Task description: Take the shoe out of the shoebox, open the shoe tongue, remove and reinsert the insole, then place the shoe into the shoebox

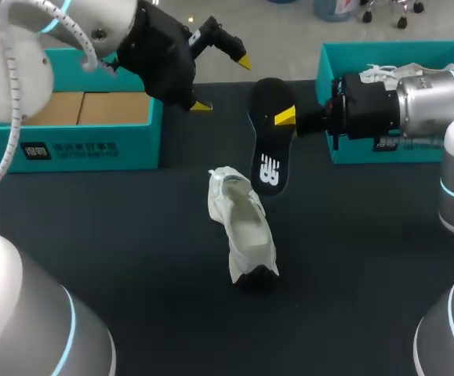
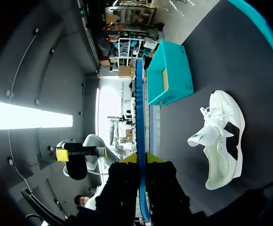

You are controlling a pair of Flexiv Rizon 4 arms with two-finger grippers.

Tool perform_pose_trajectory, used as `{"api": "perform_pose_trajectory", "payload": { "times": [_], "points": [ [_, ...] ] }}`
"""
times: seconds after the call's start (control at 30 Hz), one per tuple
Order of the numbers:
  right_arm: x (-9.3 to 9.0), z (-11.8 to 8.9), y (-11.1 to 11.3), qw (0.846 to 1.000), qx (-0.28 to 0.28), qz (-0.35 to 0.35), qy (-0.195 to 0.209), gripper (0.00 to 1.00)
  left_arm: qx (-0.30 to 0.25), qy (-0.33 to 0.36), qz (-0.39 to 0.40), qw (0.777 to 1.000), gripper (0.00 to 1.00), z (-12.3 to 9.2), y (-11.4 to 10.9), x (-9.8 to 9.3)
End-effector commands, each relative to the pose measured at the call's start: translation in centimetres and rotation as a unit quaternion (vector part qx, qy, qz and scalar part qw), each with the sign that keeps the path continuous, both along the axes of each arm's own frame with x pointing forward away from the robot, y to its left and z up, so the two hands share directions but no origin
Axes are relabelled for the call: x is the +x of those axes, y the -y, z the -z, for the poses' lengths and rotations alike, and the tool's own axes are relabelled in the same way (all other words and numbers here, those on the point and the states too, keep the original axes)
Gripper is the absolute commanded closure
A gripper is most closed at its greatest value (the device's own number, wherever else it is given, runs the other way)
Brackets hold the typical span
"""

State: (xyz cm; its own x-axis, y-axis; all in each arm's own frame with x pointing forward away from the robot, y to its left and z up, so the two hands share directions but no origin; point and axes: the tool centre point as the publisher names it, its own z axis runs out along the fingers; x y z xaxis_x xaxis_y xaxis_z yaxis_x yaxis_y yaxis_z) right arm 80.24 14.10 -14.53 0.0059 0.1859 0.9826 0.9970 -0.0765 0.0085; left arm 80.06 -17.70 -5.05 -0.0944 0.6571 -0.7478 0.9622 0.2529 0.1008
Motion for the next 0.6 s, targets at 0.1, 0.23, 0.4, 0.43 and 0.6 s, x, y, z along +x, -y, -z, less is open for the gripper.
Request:
{"api": "perform_pose_trajectory", "payload": {
  "times": [0.1, 0.23, 0.4, 0.43, 0.6],
  "points": [
    [-0.3, 0.0, 0.4, 1.0, -0.002, 0.012, 0.0, 1.0, -0.223, 0.06, 0.005, 0.973, 0.0, 0.7, -0.5, -0.6],
    [-0.3, -0.4, 0.6, 1.0, 0.007, 0.02, 0.003, 1.0, -0.223, 0.06, 0.005, 0.973, 0.0, 0.7, -0.5, -0.6],
    [-0.4, -1.7, 0.5, 0.999, 0.039, 0.009, 0.001, 1.0, -0.25, 0.064, 0.019, 0.966, 0.0, 2.1, -0.3, -0.7],
    [-0.5, -2.0, 0.5, 0.999, 0.045, 0.007, 0.0, 1.0, -0.266, 0.071, 0.027, 0.961, 0.0, 2.4, -0.4, -0.7],
    [-0.6, -3.1, 0.9, 0.999, 0.038, 0.001, 0.004, 1.0, -0.331, 0.1, 0.047, 0.937, 0.0, 4.1, -0.8, 0.0]
  ]
}}
